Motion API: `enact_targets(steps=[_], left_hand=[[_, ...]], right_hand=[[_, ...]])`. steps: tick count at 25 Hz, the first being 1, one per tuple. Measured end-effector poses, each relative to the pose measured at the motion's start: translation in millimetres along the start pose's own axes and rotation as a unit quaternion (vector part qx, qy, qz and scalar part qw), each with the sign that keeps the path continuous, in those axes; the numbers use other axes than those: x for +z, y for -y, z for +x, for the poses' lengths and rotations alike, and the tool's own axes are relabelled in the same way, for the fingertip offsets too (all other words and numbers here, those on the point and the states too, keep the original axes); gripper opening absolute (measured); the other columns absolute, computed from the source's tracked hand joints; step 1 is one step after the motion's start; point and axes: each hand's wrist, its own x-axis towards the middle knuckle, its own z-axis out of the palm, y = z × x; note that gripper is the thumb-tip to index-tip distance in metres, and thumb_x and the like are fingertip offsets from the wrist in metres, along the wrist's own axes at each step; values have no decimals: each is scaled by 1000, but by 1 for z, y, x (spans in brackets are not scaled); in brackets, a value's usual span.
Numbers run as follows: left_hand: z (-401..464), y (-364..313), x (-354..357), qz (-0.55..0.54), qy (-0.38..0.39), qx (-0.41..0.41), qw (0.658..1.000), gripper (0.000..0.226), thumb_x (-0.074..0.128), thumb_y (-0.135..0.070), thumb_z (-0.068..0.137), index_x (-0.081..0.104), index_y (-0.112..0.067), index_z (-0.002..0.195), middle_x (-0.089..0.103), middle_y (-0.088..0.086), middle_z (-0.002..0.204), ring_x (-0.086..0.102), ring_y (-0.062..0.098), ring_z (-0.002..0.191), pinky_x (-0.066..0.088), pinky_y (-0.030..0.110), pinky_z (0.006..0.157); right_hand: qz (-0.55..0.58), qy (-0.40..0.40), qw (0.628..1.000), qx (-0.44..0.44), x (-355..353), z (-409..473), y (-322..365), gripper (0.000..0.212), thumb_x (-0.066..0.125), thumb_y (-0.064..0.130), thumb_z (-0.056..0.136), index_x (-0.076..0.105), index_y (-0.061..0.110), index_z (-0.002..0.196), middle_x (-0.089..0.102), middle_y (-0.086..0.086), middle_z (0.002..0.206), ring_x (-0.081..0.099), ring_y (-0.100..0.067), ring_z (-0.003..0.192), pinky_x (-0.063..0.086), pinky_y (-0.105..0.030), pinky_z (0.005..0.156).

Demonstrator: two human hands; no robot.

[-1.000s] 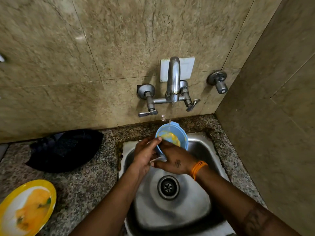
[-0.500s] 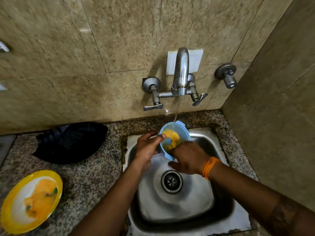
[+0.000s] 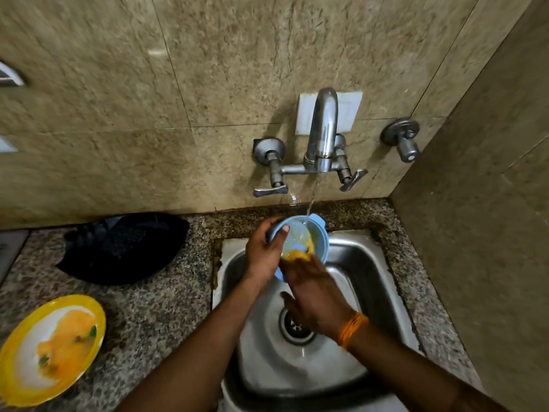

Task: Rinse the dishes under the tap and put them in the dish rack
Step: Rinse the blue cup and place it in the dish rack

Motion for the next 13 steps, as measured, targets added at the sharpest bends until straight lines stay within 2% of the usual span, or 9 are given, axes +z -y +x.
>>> enact_targets(steps=[1, 3, 5, 6, 7, 8, 9, 11, 13], left_hand=[[7, -1, -3, 13, -4, 5, 1000, 18, 69, -23, 96, 70, -23, 114, 75, 2, 111, 71, 21, 104, 57, 43, 96], [13, -3, -5, 47, 3, 35, 998, 17, 68, -29, 96, 67, -27, 113, 74, -3, 110, 69, 15, 102, 56, 37, 93], [10, -6, 3, 84, -8, 59, 995, 26, 63, -38, 96, 62, -27, 119, 71, -3, 117, 66, 16, 108, 53, 36, 94], [9, -5, 6, 99, -14, 62, 993, 34, 60, -42, 95, 60, -25, 124, 70, 0, 121, 65, 20, 112, 52, 38, 96], [9, -2, 7, 114, -14, 66, 991, 41, 58, -45, 94, 58, -23, 128, 69, 1, 125, 64, 23, 115, 51, 38, 98], [9, 2, 5, 129, -6, 76, 989, 44, 56, -46, 93, 58, -23, 131, 69, 2, 126, 64, 24, 117, 50, 38, 99], [10, 5, 1, 145, 7, 87, 986, 45, 55, -46, 94, 60, -23, 132, 70, 3, 126, 64, 24, 117, 50, 39, 100], [17, 3, -10, 162, 44, 84, 982, 41, 54, -45, 95, 65, -21, 127, 72, 4, 120, 66, 25, 113, 52, 44, 99], [26, -7, -14, 139, 92, 59, 984, 35, 58, -40, 96, 66, -21, 123, 74, 4, 117, 69, 25, 109, 54, 48, 97]], right_hand=[[-135, 30, 990, -11, -4, 1, -15, 63, 54, 19, 89, 44, 16, 151, 51, -10, 151, 43, -34, 143, 21, -46, 126], [-194, 54, 979, 28, -14, 9, -31, 66, 55, 13, 86, 45, 15, 152, 47, -13, 155, 33, -36, 150, 12, -52, 127], [-54, -12, 994, 92, -7, 24, -14, 57, 58, 10, 82, 58, 20, 137, 63, -7, 137, 52, -32, 136, 32, -45, 119], [94, -64, 985, 127, 5, 31, 3, 50, 59, 7, 79, 63, 21, 127, 69, -3, 124, 61, -29, 122, 44, -35, 107], [231, -96, 957, 146, 15, 36, 20, 45, 59, 4, 79, 64, 22, 120, 71, 1, 116, 66, -25, 112, 49, -28, 95], [317, -104, 929, 157, 24, 35, 29, 43, 59, 3, 80, 64, 22, 118, 71, 4, 115, 67, -21, 108, 52, -25, 91], [331, -95, 930, 132, 29, 30, 26, 41, 58, 3, 83, 64, 20, 120, 70, 3, 118, 66, -19, 110, 53, -29, 94], [159, -47, 986, 5, 19, 20, -11, 41, 50, 10, 91, 63, 14, 130, 65, -8, 133, 59, -25, 126, 45, -40, 111], [-46, -20, 997, -60, 0, 20, -56, 43, 51, 8, 94, 64, 12, 135, 59, -12, 145, 49, -30, 141, 29, -48, 124]])
